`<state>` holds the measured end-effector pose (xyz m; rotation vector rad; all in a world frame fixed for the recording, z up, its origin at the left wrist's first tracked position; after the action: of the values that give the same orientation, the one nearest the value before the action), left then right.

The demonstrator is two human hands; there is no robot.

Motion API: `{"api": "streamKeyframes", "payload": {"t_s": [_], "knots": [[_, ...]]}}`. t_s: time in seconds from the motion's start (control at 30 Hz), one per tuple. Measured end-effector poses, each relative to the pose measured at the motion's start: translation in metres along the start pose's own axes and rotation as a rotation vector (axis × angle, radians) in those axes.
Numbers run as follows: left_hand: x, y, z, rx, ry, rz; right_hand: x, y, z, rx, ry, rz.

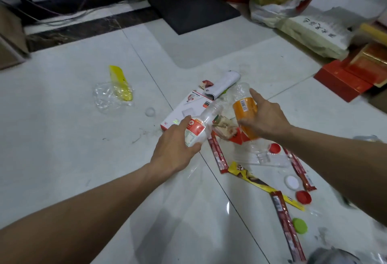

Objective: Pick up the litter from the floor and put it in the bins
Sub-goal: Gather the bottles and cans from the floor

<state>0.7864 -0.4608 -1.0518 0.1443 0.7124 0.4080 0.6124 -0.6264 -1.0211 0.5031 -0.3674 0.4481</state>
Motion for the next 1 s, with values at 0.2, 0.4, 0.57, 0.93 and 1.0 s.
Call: {"api": "streamKeyframes", "payload": {"t_s": [0.2, 0.4, 0.57, 0.93, 1.0], "knots": [[0.016, 0.0, 0.054, -0.166, 0.07, 0.064, 0.052, -0.016, -0.001, 0.016, -0.005, 0.106], [0.031, 0.014, 0.115, -0.329, 0.09, 0.108, 0.117, -0.024, 0.008, 0.014, -0.057, 0.197], [0.035, 0.036, 0.18, -0.483, 0.104, 0.163, 0.183, -0.023, 0.016, 0.018, -0.104, 0.283], [0.055, 0.18, 0.326, -0.804, 0.075, 0.348, 0.381, 0.041, 0.022, 0.111, -0.158, 0.586], [0.058, 0.214, 0.347, -0.857, 0.045, 0.384, 0.42, 0.064, 0.013, 0.146, -0.179, 0.661]]}}
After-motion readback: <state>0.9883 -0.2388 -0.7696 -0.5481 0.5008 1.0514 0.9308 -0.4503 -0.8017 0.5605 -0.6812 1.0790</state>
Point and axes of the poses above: each hand's wrist, its own y-axis away from the middle knuckle, its own z-axis out of the back of the hand, x = y × z, the point moved 7 cm from there along -y, towards the middle knuckle, and after that the axes turned 12 degrees about x, right-handed, at the moved point
